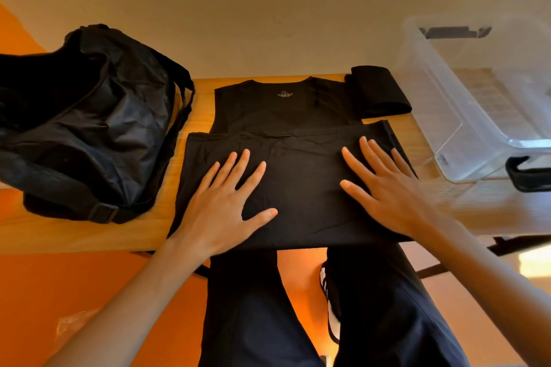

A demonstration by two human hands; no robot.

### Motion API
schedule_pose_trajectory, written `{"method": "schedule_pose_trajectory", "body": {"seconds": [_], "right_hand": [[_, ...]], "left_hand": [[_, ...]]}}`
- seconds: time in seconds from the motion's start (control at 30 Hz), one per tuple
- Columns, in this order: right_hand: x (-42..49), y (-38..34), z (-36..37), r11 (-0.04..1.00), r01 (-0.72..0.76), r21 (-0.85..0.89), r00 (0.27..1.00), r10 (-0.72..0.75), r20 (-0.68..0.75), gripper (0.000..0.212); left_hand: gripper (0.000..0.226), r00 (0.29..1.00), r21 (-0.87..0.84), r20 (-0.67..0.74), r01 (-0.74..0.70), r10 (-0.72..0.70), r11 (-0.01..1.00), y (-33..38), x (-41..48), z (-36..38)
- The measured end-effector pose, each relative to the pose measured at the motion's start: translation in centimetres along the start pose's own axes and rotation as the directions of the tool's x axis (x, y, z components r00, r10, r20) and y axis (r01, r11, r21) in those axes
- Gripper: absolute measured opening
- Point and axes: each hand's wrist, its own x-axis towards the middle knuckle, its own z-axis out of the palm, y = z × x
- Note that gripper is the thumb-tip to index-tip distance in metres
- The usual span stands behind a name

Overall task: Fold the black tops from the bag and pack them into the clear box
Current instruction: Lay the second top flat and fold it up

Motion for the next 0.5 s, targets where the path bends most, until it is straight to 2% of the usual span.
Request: {"method": "schedule_pose_trajectory", "body": {"seconds": [0.13, 0.27, 0.33, 0.43, 0.5], "right_hand": [[-0.7, -0.4, -0.8, 0.999, -0.032, -0.032, 0.999, 0.031, -0.016, 0.084], [-3.5, -4.0, -0.5, 0.99, 0.137, -0.022, 0.99, -0.138, -0.021, 0.075], [-4.3, -4.0, 0.3, 0.99, 0.141, -0.028, 0.99, -0.142, -0.008, 0.076], [-4.9, -1.9, 0.5, 0.994, 0.104, -0.034, 0.994, -0.105, -0.019, 0.086], [-5.7, -0.7, 0.3, 0.99, 0.133, -0.054, 0.991, -0.133, -0.008, 0.102]], "left_hand": [[0.093, 0.999, -0.036, -0.033, 0.01, -0.011, 0.999, 0.6, -0.6, -0.5], [0.097, 0.998, -0.031, -0.008, -0.06, 0.06, 0.998, 1.8, -2.3, -0.4], [0.104, 0.996, 0.007, -0.001, -0.088, 0.088, 0.996, 1.4, -2.9, -0.3], [0.107, 0.989, 0.062, -0.002, -0.148, 0.149, 0.987, -0.2, -3.9, 0.0], [0.097, 0.984, 0.09, -0.016, -0.178, 0.18, 0.98, -1.4, -4.8, 0.4]]}}
